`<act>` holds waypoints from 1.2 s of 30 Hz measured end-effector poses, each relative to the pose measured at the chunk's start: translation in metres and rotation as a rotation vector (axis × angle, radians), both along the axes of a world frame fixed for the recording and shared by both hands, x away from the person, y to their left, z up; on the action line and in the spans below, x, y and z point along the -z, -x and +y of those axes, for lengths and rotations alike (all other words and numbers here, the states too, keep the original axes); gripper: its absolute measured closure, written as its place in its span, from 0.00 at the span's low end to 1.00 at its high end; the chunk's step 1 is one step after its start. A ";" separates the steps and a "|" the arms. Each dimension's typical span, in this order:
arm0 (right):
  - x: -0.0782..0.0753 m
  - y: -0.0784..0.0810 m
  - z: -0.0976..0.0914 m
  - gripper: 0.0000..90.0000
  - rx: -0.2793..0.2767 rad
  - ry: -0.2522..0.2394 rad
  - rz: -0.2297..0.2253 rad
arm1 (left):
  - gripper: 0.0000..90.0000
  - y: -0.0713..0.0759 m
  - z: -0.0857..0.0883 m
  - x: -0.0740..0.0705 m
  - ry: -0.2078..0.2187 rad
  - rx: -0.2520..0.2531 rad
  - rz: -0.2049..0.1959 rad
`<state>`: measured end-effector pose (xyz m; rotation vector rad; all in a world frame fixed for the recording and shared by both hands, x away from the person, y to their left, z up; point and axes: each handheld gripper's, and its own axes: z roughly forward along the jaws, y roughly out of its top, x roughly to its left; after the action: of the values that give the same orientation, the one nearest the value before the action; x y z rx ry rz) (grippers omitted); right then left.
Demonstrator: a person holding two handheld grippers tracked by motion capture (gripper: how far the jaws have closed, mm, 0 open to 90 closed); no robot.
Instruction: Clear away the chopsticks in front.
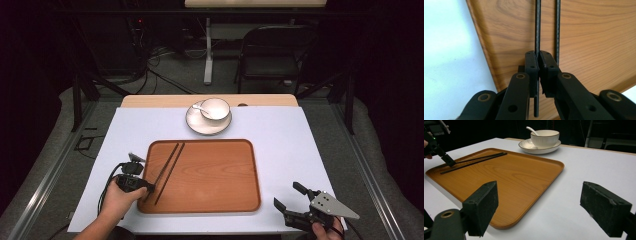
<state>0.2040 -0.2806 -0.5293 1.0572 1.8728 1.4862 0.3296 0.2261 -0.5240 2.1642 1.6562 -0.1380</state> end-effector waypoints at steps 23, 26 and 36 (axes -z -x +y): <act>0.000 0.000 0.001 0.16 0.001 -0.003 0.004 | 0.53 0.032 0.014 -0.024 0.116 -0.022 -0.397; 0.000 0.000 0.001 0.16 0.002 -0.002 0.006 | 0.51 0.040 0.020 -0.022 0.153 -0.045 -0.454; 0.001 -0.001 0.001 0.16 0.005 0.003 0.010 | 0.49 0.061 0.041 -0.008 0.200 -0.119 -0.527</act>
<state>0.2046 -0.2796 -0.5299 1.0688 1.8777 1.4776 0.2687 0.2669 -0.5155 1.7517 1.3893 0.2693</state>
